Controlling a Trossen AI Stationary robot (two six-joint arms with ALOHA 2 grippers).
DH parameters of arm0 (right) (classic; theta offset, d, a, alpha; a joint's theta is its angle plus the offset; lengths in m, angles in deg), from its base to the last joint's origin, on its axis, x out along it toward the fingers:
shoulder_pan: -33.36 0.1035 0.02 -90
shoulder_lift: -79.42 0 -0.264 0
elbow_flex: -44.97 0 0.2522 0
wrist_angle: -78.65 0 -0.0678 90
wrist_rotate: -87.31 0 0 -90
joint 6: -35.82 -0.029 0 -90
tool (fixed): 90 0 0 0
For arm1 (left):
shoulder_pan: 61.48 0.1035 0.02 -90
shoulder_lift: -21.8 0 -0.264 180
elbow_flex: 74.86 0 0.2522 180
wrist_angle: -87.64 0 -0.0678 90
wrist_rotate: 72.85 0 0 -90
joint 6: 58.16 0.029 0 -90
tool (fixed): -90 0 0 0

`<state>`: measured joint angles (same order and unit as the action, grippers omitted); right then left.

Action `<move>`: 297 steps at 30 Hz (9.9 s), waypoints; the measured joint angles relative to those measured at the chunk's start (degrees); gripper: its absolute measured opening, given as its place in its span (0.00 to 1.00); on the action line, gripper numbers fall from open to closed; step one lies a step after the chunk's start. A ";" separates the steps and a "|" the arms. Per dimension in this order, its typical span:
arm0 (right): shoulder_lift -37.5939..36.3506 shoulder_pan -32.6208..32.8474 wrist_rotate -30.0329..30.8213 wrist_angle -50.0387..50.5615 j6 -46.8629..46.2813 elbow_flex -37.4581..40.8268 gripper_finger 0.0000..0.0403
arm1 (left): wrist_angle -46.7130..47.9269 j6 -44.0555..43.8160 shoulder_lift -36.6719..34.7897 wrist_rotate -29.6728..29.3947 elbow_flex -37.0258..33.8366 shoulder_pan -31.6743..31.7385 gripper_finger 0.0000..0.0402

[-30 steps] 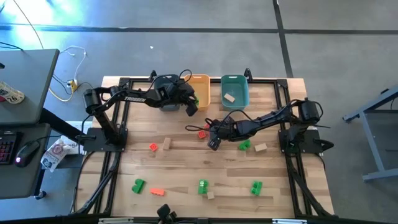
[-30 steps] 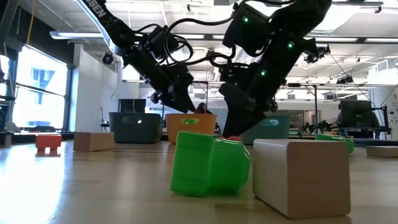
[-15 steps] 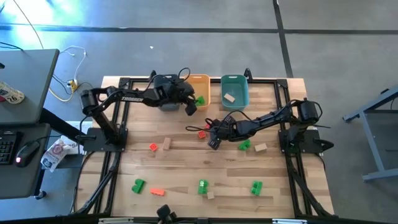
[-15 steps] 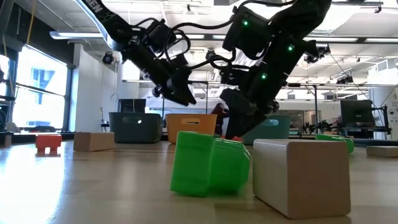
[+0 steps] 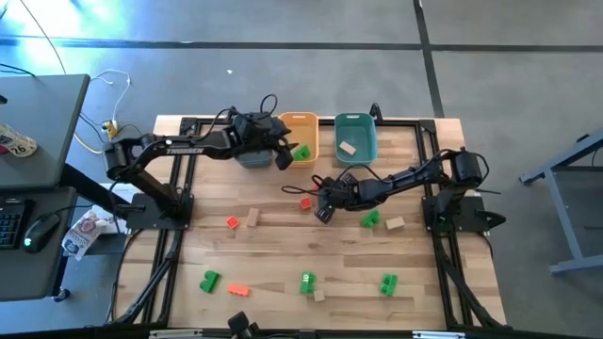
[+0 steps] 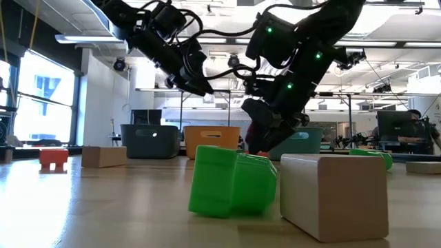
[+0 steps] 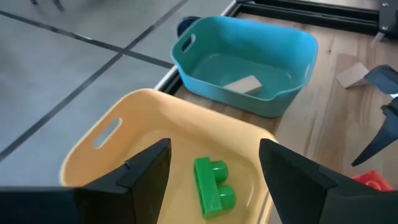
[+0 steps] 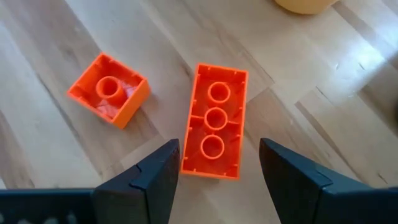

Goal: Sort & place blocks by color
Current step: Put the orange game piece into the blue bin, then put the brown block into the green bin

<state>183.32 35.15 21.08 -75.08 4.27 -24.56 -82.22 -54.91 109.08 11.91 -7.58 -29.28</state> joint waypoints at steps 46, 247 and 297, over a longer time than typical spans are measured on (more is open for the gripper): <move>-1.25 0.51 -0.97 -0.98 12.75 -6.87 0.28 | 13.28 -21.71 -0.51 22.31 0.00 -0.02 0.57; -22.49 -14.30 -16.35 48.98 -5.01 1.69 0.59 | 38.34 -6.62 -9.58 6.14 5.35 1.31 0.37; -22.73 -9.01 -15.64 31.78 -8.04 6.46 0.25 | 38.24 -6.45 -9.52 6.10 5.35 1.33 0.37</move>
<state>160.59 26.14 5.44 -43.29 -3.76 -18.10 -43.97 -61.36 99.56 18.02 -2.23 -27.94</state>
